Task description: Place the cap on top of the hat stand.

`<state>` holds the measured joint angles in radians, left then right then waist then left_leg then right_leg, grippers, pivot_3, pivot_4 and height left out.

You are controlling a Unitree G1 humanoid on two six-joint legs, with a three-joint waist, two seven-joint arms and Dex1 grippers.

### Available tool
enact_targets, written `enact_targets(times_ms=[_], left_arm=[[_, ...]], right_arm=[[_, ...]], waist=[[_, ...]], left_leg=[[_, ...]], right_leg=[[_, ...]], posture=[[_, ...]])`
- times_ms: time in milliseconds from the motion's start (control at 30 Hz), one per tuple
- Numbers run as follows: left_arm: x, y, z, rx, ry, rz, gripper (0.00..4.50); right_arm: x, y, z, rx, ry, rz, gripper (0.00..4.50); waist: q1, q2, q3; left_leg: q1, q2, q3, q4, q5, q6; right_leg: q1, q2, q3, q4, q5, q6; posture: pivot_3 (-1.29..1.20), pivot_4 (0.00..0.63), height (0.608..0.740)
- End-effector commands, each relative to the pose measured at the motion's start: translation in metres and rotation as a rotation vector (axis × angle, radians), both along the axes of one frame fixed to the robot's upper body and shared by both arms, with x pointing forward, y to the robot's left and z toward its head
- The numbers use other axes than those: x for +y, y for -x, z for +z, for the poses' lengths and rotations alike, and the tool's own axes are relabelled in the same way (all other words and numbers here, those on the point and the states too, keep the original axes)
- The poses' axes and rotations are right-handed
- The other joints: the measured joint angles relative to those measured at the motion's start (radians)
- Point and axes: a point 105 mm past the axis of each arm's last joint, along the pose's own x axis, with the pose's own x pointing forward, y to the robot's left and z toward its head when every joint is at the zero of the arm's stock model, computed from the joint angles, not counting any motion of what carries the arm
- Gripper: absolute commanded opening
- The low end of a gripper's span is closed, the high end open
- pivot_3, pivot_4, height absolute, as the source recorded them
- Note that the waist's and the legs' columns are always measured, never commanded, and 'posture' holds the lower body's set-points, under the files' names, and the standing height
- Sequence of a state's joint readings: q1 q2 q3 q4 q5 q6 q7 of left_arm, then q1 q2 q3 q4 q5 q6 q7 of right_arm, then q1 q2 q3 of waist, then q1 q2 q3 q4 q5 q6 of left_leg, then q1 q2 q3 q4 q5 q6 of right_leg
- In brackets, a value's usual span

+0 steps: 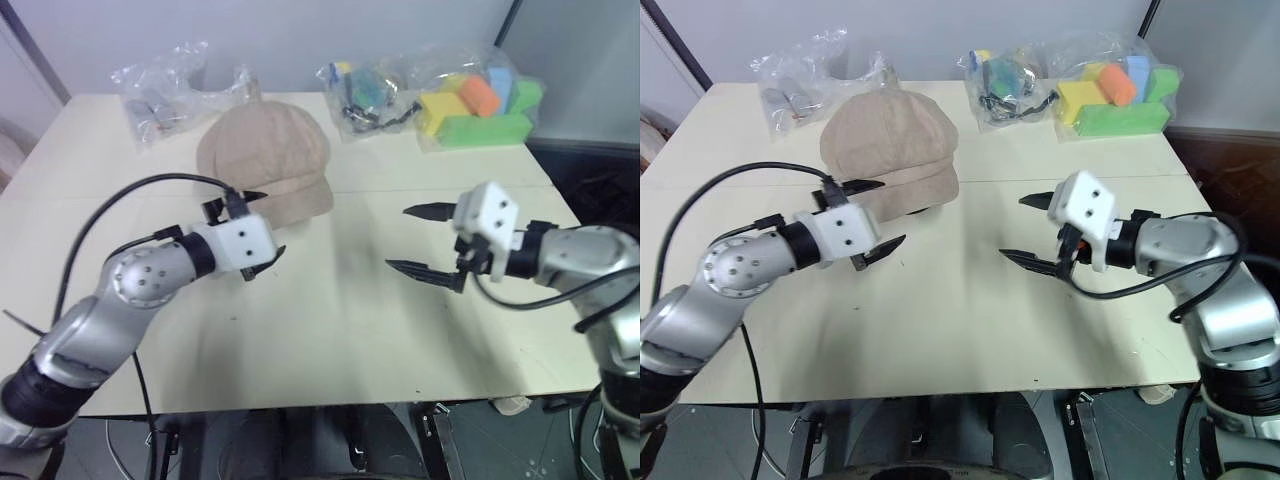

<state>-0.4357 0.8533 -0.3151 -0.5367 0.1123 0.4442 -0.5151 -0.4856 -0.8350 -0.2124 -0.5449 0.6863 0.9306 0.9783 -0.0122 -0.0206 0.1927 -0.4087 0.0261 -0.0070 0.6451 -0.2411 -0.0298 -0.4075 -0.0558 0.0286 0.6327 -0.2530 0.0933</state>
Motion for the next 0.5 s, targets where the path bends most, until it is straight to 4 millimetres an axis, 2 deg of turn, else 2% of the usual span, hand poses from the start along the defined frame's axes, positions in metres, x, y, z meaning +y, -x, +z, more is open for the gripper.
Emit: enact_targets(times_ms=[33,133,200,267,433,467,500], left_arm=[[-0.008,-0.009,0.002,-0.1,-0.054,0.011,4.5],[-0.014,-0.015,-0.001,-0.111,-0.044,0.006,4.5],[-0.016,-0.015,-0.002,-0.114,-0.031,-0.004,3.96],[-0.015,-0.017,-0.003,-0.12,-0.036,-0.004,3.23],[-0.009,-0.014,-0.004,-0.132,-0.036,-0.044,0.47],[-0.005,-0.012,-0.003,-0.146,-0.039,-0.054,0.09],[-0.001,-0.01,-0.002,-0.159,-0.04,-0.065,0.04]], right_arm=[[0.008,0.023,0.028,0.044,-0.09,0.125,4.31],[0.01,0.02,0.04,0.058,-0.132,0.106,4.31],[0.009,0.017,0.044,0.064,-0.145,0.081,4.5],[0.009,0.015,0.044,0.064,-0.139,0.063,4.5],[0.011,0.016,0.036,0.069,-0.104,0.054,4.5],[0.011,0.016,0.035,0.071,-0.105,0.056,4.5],[0.011,0.017,0.035,0.074,-0.107,0.057,4.5]], waist=[[0.001,0.0,0.0],[0.002,0.0,0.0],[0.002,0.0,0.0],[0.002,0.0,0.0],[0.002,0.0,0.0],[0.002,0.0,0.0],[0.002,0.0,0.0]], left_leg=[[0.0,0.0,0.0,0.0,0.0,0.0],[-0.001,0.0,0.0,0.0,0.0,0.0],[-0.002,0.0,0.0,0.0,0.0,0.0],[-0.002,0.0,0.0,0.0,0.0,0.0],[-0.002,0.0,0.0,0.0,0.0,0.001],[-0.002,0.0,0.0,0.0,0.0,0.001],[-0.002,0.0,0.0,0.0,0.0,0.001]], right_leg=[[0.0,0.0,0.0,0.0,0.0,0.0],[-0.001,0.0,0.0,-0.001,0.0,0.0],[-0.001,0.0,0.0,-0.001,0.0,0.001],[-0.001,0.0,0.0,-0.001,0.001,0.001],[-0.001,0.0,0.0,-0.001,0.001,0.002],[-0.001,0.0,0.0,-0.001,0.001,0.002],[-0.001,0.0,0.0,-0.001,0.001,0.002]], posture=[[0.0,0.15,0.74],[0.0,0.15,0.74],[0.0,0.15,0.74],[0.0,0.15,0.74],[0.0,0.15,0.74],[0.0,0.15,0.74],[0.0,0.15,0.74]])
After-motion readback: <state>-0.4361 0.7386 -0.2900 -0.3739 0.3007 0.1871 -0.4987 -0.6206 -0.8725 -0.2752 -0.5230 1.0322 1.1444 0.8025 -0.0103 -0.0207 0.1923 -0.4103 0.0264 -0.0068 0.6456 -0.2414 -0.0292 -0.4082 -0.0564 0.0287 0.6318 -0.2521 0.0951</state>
